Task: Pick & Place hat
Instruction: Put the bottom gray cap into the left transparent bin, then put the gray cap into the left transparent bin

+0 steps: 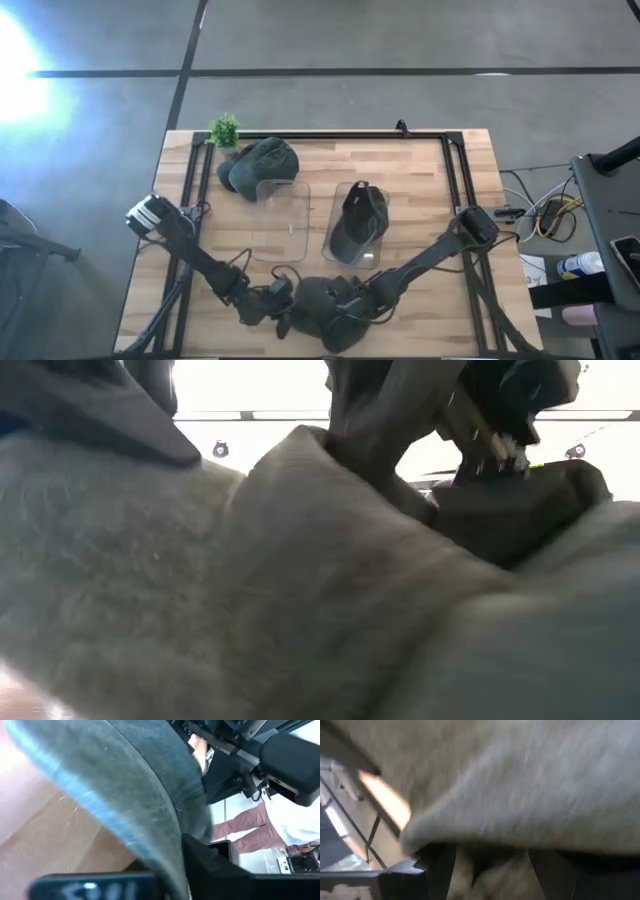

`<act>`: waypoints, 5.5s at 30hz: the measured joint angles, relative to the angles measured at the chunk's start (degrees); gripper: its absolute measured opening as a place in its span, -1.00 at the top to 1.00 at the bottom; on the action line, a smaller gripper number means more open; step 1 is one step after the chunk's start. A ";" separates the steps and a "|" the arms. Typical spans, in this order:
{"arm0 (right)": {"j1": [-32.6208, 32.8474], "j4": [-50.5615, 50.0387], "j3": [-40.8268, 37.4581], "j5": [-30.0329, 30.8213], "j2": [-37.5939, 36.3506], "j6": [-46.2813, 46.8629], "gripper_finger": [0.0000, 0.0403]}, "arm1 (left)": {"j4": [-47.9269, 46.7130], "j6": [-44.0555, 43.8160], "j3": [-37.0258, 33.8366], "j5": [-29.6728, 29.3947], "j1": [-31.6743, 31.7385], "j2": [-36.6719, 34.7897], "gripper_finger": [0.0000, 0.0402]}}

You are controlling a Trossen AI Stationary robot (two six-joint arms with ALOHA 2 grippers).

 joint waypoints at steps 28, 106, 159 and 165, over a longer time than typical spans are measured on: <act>5.77 -21.08 17.08 32.77 -21.28 -17.22 -0.16 | -16.94 27.71 0.61 -31.89 -7.85 -34.72 0.98; -1.64 -36.31 15.12 30.80 -21.99 -8.20 -0.16 | -92.02 -6.67 20.59 -9.20 10.71 -41.56 0.95; -3.58 -41.90 15.07 23.40 -22.48 -17.99 -0.16 | -110.05 -15.76 34.11 -5.21 10.58 -34.57 -0.07; -7.60 -41.70 15.09 22.04 -22.66 -22.33 -0.16 | -121.27 -31.41 32.10 -15.39 12.13 -35.52 -0.06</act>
